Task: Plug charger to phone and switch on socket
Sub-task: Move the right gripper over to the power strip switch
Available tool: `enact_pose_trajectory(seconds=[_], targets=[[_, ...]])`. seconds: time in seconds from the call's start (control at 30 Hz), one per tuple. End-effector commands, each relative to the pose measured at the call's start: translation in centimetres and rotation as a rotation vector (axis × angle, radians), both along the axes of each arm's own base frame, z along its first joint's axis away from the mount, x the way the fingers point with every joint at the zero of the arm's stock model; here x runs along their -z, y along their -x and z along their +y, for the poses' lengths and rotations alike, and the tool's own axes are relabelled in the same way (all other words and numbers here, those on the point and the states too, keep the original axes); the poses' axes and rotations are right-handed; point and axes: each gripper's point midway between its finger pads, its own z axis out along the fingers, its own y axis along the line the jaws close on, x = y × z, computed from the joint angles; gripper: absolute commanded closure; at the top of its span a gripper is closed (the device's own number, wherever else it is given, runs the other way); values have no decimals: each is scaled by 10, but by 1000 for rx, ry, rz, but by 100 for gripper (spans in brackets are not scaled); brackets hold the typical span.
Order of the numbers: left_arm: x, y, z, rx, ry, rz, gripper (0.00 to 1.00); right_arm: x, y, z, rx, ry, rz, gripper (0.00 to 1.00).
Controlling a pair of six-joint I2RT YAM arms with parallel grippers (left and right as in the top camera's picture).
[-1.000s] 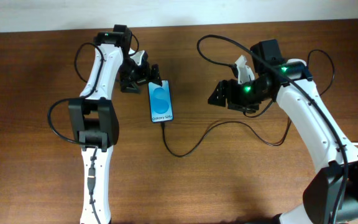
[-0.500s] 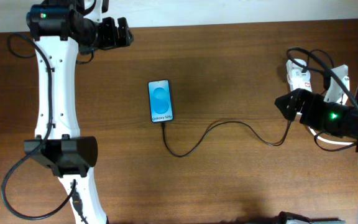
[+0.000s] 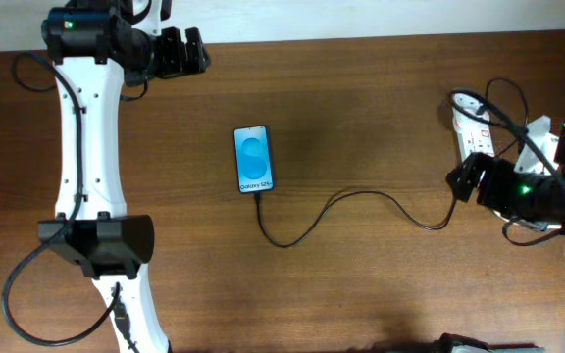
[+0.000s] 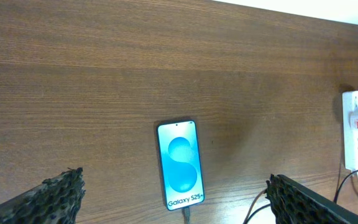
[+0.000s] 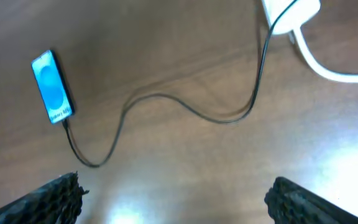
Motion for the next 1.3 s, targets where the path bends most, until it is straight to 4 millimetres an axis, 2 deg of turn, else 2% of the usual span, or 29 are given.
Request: enact_pose_trajectory(seconds=[0.0,0.07,0.13,0.17,0.27,0.33,0.37,0.43,0.53,0.7,0.8,0.9,0.97,1.03,1.07,1.17,1.27], targets=[[6,-2,2,-11,-3,15,1,0,-2,-4,18,8,8,2],[6,-2,2,-11,-3,15,1,-8,-12,-13,35,27,-48,2],[6,-2,2,-11,-3,15,1,-32,-17,-40,122,44,-133,2],[6,-2,2,-11,-3,15,1,-52,-18,-61,169,63,-198,2],[6,-2,2,-11,-3,15,1,-85,-24,-118,297,76,-282,2],[6,-2,2,-11,-3,15,1,-87,-36,-151,349,54,-277,2],[6,-2,2,-11,-3,15,1,-84,-44,-166,362,26,-267,1],[6,-2,2,-11,-3,15,1,-64,-60,-199,400,-13,-223,2],[6,-2,2,-11,-3,15,1,-12,-92,-247,524,-108,-165,2],[6,-2,2,-11,-3,15,1,41,-129,-287,523,-107,-164,2],[6,-2,2,-11,-3,15,1,67,-146,-294,501,-105,-157,2],[6,-2,2,-11,-3,15,1,91,-169,-291,455,-44,-133,1],[6,-2,2,-11,-3,15,1,102,-179,-280,415,-10,-103,1],[6,-2,2,-11,-3,15,1,127,-192,-254,366,10,-23,1],[6,-2,2,-11,-3,15,1,139,-196,-248,351,-1,-3,1],[6,-2,2,-11,-3,15,1,175,-200,-233,318,-34,72,2],[6,-2,2,-11,-3,15,1,196,-196,-228,315,-21,140,2]])
